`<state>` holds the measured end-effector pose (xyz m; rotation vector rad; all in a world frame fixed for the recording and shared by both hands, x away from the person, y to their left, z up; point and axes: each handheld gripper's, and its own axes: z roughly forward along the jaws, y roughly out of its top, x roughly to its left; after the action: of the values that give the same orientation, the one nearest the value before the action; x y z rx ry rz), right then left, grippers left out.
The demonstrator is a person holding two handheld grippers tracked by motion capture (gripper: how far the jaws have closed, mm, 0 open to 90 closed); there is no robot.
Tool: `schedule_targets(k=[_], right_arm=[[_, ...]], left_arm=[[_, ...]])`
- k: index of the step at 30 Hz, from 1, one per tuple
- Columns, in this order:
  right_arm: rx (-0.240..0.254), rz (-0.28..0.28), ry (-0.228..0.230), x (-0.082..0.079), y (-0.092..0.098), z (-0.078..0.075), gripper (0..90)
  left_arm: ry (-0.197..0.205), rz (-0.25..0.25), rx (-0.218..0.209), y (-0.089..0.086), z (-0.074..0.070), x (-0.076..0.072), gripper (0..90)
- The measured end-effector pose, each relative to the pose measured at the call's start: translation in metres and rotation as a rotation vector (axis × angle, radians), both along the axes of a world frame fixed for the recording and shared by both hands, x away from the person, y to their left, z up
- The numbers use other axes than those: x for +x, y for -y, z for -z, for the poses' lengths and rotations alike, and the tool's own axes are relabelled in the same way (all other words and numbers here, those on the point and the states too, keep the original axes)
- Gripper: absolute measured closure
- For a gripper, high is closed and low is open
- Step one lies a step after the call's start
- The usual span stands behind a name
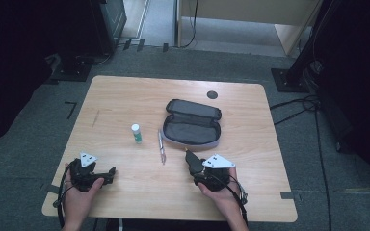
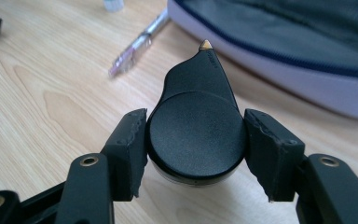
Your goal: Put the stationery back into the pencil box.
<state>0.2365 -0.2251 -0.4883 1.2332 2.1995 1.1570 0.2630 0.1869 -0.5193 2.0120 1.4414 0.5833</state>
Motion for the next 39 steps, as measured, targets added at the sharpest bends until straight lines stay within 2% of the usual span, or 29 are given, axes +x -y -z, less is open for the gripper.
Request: schedule_targets(k=[4,11,17,21,26,27,28,29,33,34,39], right_arm=[[0.011,0.002,0.013,0.003,0.002,-0.011,42.0],[-0.002,0.016,0.035,0.015,0.006,-0.026,42.0],[-0.011,0.017,0.049,0.030,0.010,-0.036,42.0],[-0.013,0.020,0.050,0.047,0.015,-0.043,42.0],[-0.004,0.020,0.045,0.060,0.017,-0.045,42.0],[0.002,0.017,0.036,0.068,0.020,-0.045,42.0],[0.002,0.017,0.036,0.068,0.020,-0.045,42.0],[-0.003,0.011,0.028,0.075,0.021,-0.045,42.0],[-0.015,0.004,0.022,0.087,0.024,-0.043,42.0],[-0.018,0.001,0.016,0.095,0.028,-0.041,42.0],[-0.019,-0.006,-0.001,0.107,0.032,-0.035,41.9]], left_arm=[[0.000,0.000,-0.001,0.000,0.000,0.000,0.0],[0.000,0.000,0.000,0.000,0.000,0.000,0.0],[0.000,0.000,-0.001,0.000,0.000,0.000,0.0],[0.000,0.000,0.000,0.000,0.000,0.000,0.0],[0.000,0.000,0.000,0.000,0.000,0.000,0.0],[0.000,0.000,0.000,0.000,0.000,0.000,0.0],[0.000,0.000,0.000,0.000,0.000,0.000,0.0],[0.000,0.000,0.000,0.000,0.000,0.000,0.0],[0.000,0.000,0.000,0.000,0.000,0.000,0.0],[0.000,0.000,0.000,0.000,0.000,0.000,0.0],[0.000,-0.001,-0.001,0.000,0.000,0.000,0.0]])
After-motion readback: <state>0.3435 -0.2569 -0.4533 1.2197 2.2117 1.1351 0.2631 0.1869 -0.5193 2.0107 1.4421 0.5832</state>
